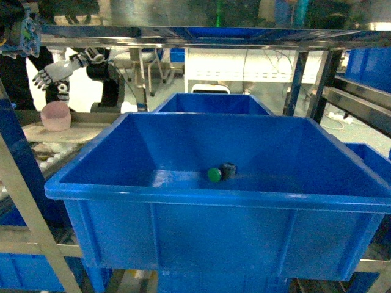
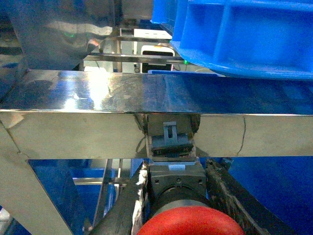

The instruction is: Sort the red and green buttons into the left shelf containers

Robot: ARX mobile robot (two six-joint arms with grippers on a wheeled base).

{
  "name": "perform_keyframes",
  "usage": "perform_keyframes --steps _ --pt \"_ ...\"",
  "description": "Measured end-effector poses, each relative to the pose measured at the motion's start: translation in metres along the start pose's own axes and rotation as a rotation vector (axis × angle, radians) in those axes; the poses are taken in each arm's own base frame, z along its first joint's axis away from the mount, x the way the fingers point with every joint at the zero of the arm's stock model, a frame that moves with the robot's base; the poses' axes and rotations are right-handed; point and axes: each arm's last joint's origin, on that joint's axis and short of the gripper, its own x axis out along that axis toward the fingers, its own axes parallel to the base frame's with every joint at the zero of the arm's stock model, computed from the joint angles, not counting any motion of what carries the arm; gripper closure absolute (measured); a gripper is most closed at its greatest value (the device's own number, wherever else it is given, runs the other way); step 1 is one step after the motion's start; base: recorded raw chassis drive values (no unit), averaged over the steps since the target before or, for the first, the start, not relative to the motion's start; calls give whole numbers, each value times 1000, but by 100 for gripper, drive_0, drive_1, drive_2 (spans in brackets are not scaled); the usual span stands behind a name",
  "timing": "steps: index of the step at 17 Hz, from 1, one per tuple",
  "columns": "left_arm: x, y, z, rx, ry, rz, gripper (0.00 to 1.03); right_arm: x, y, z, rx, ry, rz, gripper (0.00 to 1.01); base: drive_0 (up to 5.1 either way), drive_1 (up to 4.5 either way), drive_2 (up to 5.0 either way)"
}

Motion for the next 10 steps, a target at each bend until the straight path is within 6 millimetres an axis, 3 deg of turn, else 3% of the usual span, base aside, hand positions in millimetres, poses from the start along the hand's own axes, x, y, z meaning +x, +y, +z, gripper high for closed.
perform_keyframes --steps 10 --pt "0 0 0 0 0 0 73 0 0 0 0 0 0 3 0 0 0"
